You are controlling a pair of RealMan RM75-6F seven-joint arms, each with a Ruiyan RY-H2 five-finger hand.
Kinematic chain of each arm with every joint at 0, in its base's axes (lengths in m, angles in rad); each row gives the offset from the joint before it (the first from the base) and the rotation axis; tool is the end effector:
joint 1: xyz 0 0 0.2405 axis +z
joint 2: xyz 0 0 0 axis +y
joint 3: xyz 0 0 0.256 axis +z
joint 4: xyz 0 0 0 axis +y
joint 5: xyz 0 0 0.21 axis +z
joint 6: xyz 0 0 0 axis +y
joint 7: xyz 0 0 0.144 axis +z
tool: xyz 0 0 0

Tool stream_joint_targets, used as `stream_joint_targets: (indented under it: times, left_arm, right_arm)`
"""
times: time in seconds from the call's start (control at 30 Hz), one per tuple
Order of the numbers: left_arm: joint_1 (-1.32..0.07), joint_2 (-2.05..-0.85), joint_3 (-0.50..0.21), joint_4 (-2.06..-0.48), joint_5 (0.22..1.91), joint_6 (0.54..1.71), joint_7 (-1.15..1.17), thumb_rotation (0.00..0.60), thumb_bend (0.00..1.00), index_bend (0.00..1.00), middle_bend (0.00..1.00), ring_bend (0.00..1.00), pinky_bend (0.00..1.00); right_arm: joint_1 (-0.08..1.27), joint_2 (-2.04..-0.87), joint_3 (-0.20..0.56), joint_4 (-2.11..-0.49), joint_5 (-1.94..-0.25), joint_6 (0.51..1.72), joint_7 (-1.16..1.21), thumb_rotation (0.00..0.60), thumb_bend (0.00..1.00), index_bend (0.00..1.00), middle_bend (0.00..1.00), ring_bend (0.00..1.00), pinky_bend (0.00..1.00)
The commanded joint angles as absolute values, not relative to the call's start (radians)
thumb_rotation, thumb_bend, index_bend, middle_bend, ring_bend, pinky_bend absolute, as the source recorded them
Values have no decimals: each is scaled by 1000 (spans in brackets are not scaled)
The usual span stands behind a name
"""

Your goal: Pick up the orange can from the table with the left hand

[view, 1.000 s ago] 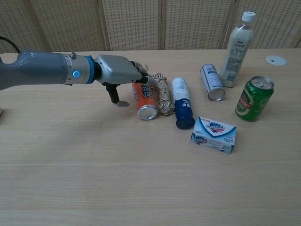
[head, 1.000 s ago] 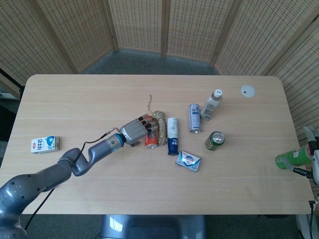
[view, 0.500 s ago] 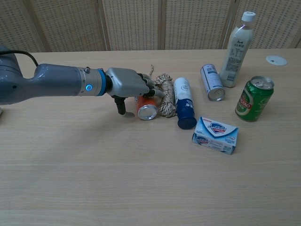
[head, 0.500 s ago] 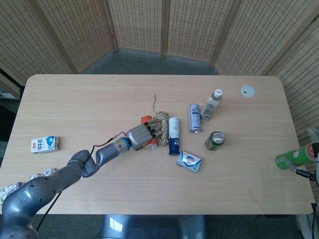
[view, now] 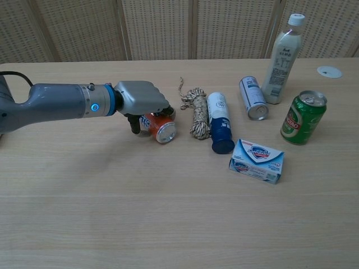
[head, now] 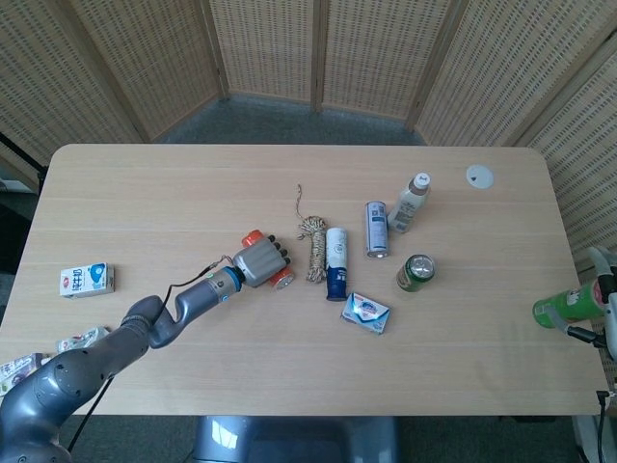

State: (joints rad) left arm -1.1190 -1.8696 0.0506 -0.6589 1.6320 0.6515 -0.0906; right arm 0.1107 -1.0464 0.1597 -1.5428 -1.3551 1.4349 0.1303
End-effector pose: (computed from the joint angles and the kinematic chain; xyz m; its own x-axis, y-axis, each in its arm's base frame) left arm -0.1168 0.4166 -0.1073 0.8755 0.0633 0.4790 0.3456 -0.7749 -0.5292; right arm -0.3341 -0.2121 0.2110 0.3765 0.0969 0.9213 -0.9241 0.1089 0.3662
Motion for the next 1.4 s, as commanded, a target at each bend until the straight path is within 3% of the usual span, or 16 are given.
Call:
stream_joint_targets:
  times: [0.03,0.33,0.87,1.4]
  left_arm:
    - [-1113,-1867,47,-656,1628,671,-102,600,389,441,517,490,446]
    - [-1093,-1796,9,-726,1600,754,-134,600,385,439,520,492,481]
    - [-1033,-1324,-205,-1258,1440,935,-10,600,373,454,551,516,521]
    - [-995,-1065,-340,-1506,1326,982,29,600,370,460,543,513,550]
  right_arm:
    - [110,-1044,160,-1546,-1355,1436,128,321,246,0,27,0,0]
    - [108,-1045,162,-1550,-1358,1439,130,319,246,0,27,0,0]
    - [127,-1077,163,-1520,-1374,1421,154,318,244,0,27,0,0]
    - [138,-1099,164,-1493,-1377,1410,174,320,245,0,27,0,0]
